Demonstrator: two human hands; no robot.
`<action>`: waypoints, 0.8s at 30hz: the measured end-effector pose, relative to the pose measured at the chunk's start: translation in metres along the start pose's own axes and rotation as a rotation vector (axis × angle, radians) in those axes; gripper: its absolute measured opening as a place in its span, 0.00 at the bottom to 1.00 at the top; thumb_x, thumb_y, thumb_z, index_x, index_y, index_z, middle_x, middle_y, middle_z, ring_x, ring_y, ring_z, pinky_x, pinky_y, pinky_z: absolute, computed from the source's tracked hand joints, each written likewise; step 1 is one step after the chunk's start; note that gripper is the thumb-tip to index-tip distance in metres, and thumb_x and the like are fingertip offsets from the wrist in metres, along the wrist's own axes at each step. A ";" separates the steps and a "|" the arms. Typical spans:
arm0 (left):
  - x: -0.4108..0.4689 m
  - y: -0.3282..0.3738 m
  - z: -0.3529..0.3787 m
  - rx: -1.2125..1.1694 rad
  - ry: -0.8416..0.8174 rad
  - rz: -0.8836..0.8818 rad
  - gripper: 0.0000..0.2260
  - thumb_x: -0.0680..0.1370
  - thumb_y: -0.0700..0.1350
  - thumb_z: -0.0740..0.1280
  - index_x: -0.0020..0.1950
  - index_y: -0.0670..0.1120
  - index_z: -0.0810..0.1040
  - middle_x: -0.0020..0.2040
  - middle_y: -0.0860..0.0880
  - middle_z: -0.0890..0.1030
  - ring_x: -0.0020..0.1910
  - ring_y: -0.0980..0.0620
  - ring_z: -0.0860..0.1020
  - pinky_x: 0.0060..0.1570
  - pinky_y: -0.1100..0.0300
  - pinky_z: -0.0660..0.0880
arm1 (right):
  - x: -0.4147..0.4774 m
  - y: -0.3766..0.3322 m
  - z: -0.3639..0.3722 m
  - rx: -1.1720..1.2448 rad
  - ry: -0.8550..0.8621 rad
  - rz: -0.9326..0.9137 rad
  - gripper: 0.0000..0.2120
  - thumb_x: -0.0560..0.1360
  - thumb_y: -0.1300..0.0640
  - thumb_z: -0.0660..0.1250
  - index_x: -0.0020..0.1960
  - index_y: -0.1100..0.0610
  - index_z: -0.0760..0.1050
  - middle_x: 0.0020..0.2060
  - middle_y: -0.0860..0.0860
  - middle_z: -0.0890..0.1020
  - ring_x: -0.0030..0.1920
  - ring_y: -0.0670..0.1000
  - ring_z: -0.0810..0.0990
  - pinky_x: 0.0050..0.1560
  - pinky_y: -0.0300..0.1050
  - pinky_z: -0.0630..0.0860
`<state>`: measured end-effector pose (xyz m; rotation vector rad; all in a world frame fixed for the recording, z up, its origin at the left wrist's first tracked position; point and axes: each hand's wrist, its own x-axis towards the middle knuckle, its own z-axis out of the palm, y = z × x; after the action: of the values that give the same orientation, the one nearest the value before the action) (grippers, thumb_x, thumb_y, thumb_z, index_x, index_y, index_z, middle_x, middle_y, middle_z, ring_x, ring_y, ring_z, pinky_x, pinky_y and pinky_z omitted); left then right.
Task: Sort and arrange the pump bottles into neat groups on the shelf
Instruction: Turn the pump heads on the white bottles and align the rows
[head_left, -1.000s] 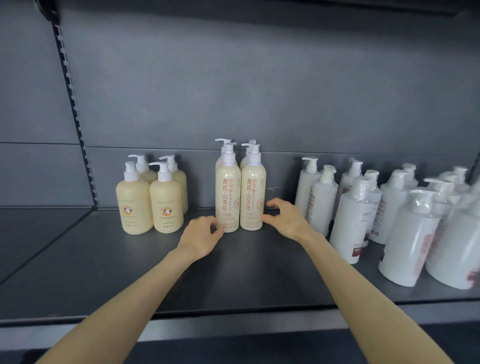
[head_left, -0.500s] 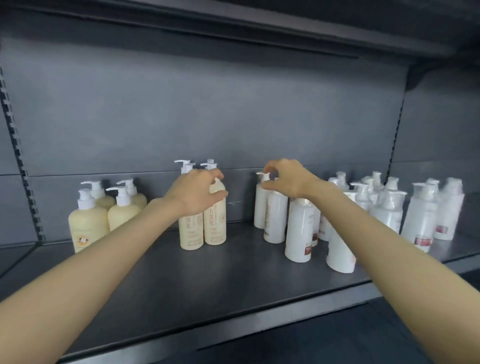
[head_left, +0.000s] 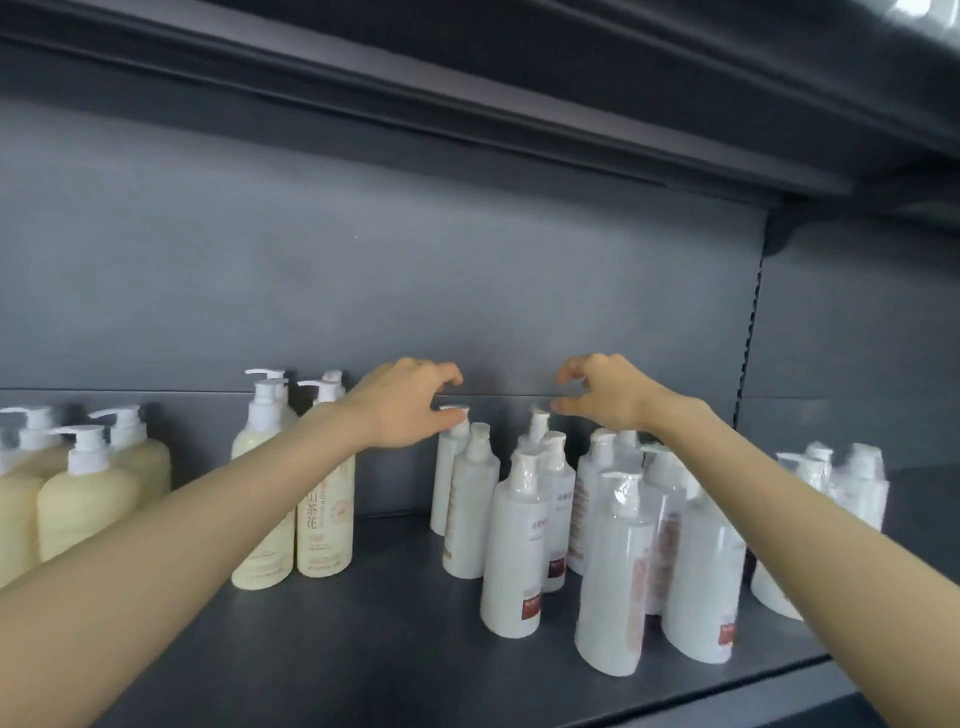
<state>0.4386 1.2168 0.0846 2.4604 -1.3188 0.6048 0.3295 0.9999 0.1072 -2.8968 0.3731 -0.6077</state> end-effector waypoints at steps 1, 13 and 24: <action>0.008 0.002 0.005 0.001 -0.008 -0.013 0.21 0.77 0.56 0.63 0.68 0.50 0.69 0.65 0.48 0.75 0.64 0.49 0.72 0.59 0.53 0.71 | 0.007 0.009 0.000 0.002 -0.006 -0.014 0.22 0.74 0.50 0.69 0.64 0.57 0.72 0.64 0.56 0.74 0.60 0.57 0.74 0.56 0.43 0.69; 0.075 -0.004 0.040 -0.012 -0.064 -0.219 0.22 0.76 0.58 0.65 0.66 0.48 0.72 0.62 0.47 0.78 0.63 0.48 0.74 0.62 0.52 0.70 | 0.091 0.067 0.021 0.041 -0.176 -0.200 0.22 0.75 0.49 0.68 0.65 0.57 0.72 0.64 0.54 0.75 0.62 0.54 0.74 0.59 0.43 0.68; 0.114 -0.025 0.070 -0.182 -0.221 -0.174 0.18 0.76 0.50 0.68 0.64 0.45 0.75 0.60 0.47 0.78 0.58 0.52 0.76 0.56 0.67 0.68 | 0.120 0.070 0.035 0.063 -0.345 -0.235 0.20 0.75 0.46 0.67 0.60 0.57 0.75 0.52 0.50 0.79 0.54 0.52 0.78 0.57 0.44 0.72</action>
<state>0.5317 1.1181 0.0776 2.5091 -1.1593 0.1669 0.4357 0.9035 0.1059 -2.9270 -0.0322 -0.1357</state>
